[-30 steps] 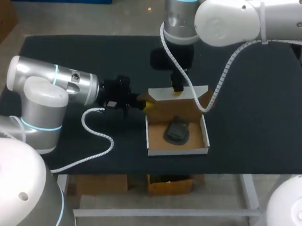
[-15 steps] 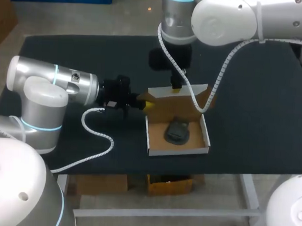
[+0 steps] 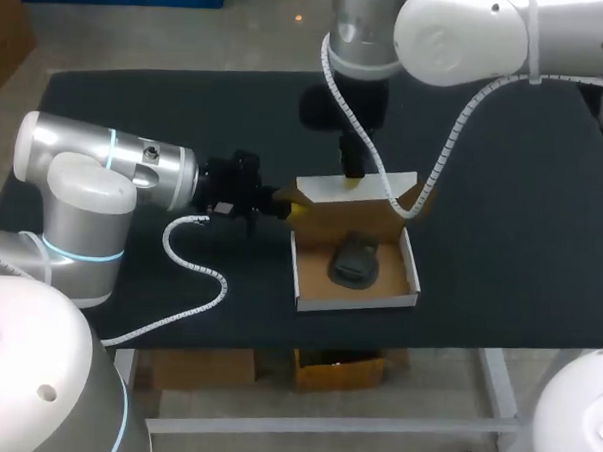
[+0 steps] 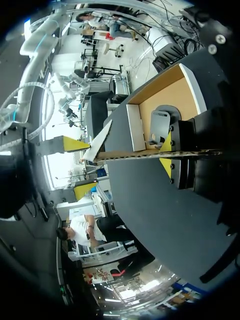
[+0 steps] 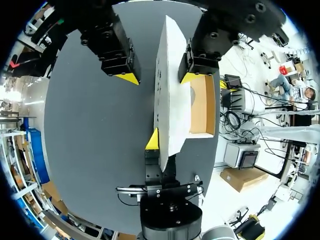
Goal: Assemble the packaging by folding the flat box into shape, placing the metal phone stand inside, and closing the box properly
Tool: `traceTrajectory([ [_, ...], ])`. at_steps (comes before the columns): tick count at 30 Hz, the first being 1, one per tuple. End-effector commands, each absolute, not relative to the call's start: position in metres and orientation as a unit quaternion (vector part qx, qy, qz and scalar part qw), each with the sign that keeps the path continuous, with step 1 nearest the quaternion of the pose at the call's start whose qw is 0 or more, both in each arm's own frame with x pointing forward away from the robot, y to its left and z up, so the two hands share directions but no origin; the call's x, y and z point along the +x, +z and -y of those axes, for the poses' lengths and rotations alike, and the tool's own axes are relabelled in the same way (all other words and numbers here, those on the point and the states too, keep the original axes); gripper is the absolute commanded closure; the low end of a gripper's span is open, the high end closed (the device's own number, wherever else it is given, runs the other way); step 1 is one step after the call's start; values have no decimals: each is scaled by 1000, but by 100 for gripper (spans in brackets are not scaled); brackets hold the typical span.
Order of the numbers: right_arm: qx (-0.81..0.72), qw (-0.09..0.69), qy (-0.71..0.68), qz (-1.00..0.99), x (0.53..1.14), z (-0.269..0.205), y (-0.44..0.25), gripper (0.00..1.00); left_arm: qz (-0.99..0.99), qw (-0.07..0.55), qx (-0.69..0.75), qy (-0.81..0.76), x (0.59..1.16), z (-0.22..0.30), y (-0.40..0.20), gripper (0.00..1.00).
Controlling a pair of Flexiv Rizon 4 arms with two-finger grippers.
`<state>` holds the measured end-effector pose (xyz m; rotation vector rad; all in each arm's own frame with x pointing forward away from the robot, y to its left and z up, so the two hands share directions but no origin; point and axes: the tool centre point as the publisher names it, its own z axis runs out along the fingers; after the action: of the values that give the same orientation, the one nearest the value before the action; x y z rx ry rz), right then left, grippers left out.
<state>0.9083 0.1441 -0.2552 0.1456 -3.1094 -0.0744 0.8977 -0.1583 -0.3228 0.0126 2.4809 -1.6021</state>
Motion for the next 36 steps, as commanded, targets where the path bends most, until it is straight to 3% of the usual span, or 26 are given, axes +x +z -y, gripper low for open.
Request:
traceTrajectory([
  [1, 46, 11, -65, 997, 908, -126, -245, 0, -836, 94, 5, -541, 897, 159, -324, 100],
  [18, -2, -26, -69, 997, 936, -108, -195, 0, -836, 94, 5, -541, 897, 159, -324, 100],
  [36, 0, -24, -70, 997, 938, -107, -194, 0, -836, 94, 5, -541, 897, 159, -324, 100],
])
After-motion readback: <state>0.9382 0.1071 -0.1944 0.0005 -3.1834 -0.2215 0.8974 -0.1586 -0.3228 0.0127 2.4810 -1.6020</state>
